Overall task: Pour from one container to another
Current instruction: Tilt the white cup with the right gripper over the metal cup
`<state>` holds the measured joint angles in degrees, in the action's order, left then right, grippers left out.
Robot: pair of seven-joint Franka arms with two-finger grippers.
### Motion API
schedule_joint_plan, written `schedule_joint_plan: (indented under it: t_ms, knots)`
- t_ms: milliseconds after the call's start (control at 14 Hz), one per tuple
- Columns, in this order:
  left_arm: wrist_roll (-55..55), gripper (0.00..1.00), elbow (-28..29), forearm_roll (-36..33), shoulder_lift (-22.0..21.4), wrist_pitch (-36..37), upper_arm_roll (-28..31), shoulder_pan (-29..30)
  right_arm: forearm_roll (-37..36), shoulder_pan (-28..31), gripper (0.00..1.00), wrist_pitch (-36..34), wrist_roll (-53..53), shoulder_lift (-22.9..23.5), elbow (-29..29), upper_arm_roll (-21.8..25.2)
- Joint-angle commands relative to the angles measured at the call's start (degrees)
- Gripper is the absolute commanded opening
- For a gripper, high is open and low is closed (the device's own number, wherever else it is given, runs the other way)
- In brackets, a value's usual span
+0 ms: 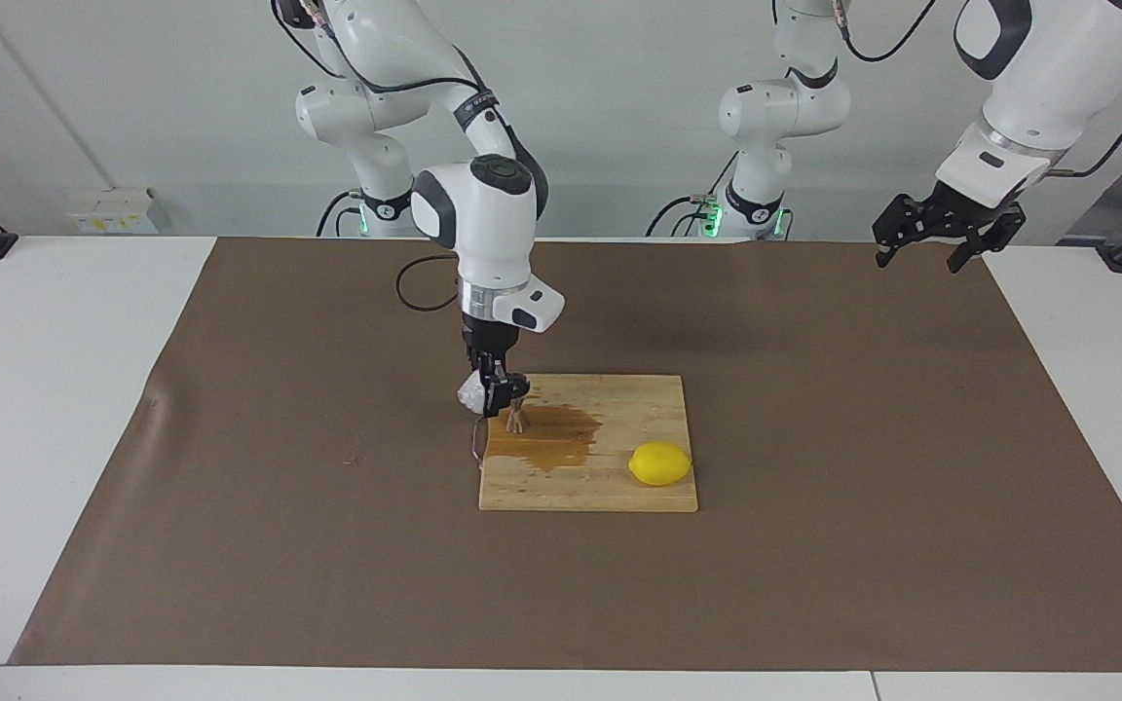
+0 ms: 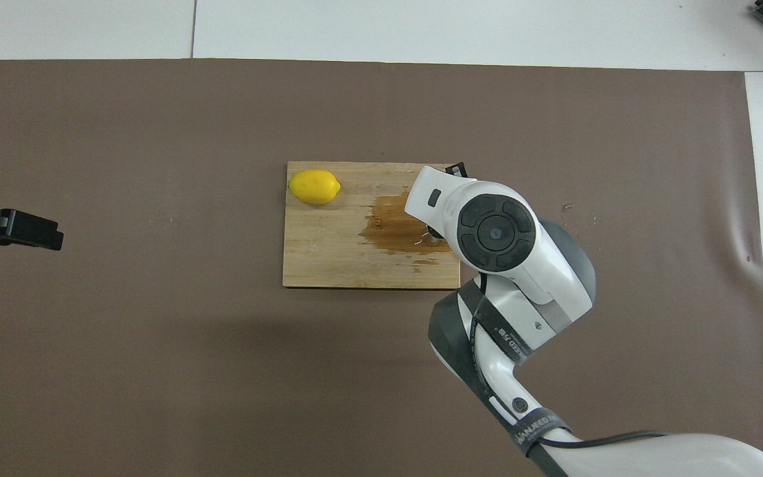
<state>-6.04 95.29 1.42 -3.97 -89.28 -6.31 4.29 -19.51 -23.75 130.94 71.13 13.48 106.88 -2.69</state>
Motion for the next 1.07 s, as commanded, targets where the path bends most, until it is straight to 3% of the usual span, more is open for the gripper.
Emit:
schedule_joint_plan:
  t_ms: [0,998]
  knots:
    - [0.0,1.00,1.4,-0.7,-1.5,0.3,-0.5,0.8,-0.9,0.8,0.31,0.5,-2.5,-1.0,1.2,-0.2]
    - [0.0,1.00,1.4,-0.7,-1.5,0.3,-0.5,0.8,12.0,1.9,0.31,-1.7,-0.2,-3.2,1.1,-0.4]
